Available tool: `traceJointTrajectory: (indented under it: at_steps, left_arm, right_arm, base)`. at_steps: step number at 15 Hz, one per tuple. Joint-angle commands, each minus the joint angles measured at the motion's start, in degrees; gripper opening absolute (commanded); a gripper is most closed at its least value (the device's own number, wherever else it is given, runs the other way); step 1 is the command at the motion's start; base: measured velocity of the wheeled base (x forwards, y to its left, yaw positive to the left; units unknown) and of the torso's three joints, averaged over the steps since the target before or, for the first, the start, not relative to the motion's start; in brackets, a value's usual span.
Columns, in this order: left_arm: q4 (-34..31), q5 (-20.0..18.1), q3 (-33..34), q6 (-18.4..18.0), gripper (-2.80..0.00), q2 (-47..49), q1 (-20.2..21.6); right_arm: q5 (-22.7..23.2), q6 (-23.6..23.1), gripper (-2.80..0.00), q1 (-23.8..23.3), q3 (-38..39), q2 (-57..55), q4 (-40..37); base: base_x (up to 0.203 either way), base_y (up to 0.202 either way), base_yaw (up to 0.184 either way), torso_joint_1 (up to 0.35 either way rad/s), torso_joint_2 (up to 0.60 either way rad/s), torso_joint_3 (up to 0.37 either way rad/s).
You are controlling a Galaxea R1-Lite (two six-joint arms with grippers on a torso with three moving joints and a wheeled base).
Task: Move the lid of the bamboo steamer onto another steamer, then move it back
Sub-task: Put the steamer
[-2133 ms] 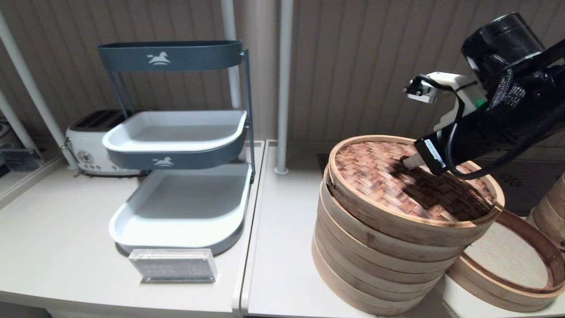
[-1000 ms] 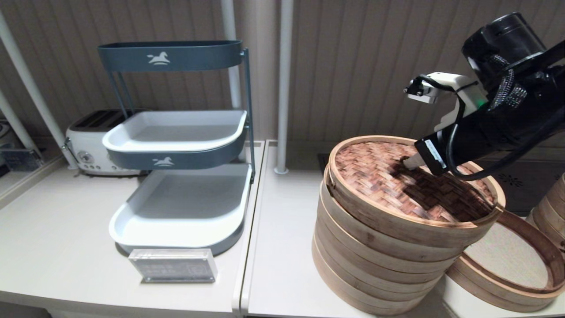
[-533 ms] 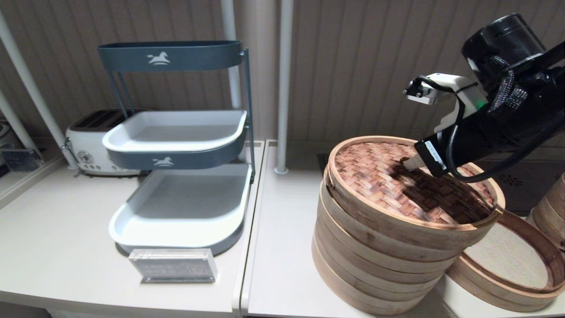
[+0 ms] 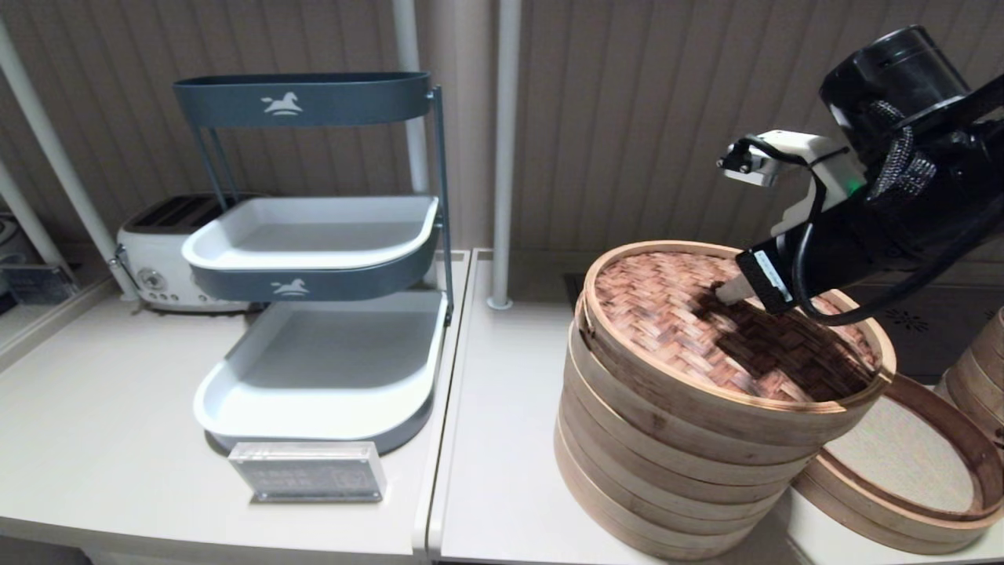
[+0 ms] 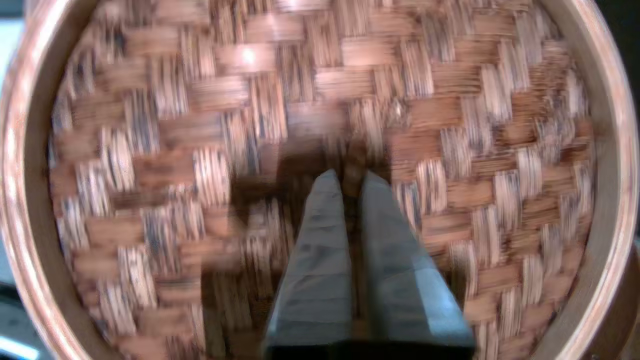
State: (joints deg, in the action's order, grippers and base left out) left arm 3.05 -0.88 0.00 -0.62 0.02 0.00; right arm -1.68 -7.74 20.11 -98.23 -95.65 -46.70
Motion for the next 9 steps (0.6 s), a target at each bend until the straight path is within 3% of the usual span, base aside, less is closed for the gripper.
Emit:
traceJointTrajectory:
  at_steps: [1, 9]
  left_arm:
    - [0.03, 0.0, 1.58, 0.01, -2.8, -0.02, 0.0]
    - [0.03, 0.0, 1.58, 0.01, -2.8, -0.02, 0.0]
  right_arm:
    - [0.01, -0.08, 0.0, 0.01, -0.01, 0.09, -0.41]
    - [-0.06, -0.08, 0.0, -0.7, -1.34, 2.71, -0.41]
  base:
    - [0.0, 0.0, 0.0, 0.0, 0.0, 0.0]
    - [0.0, 0.0, 0.0, 0.0, 0.0, 0.0]
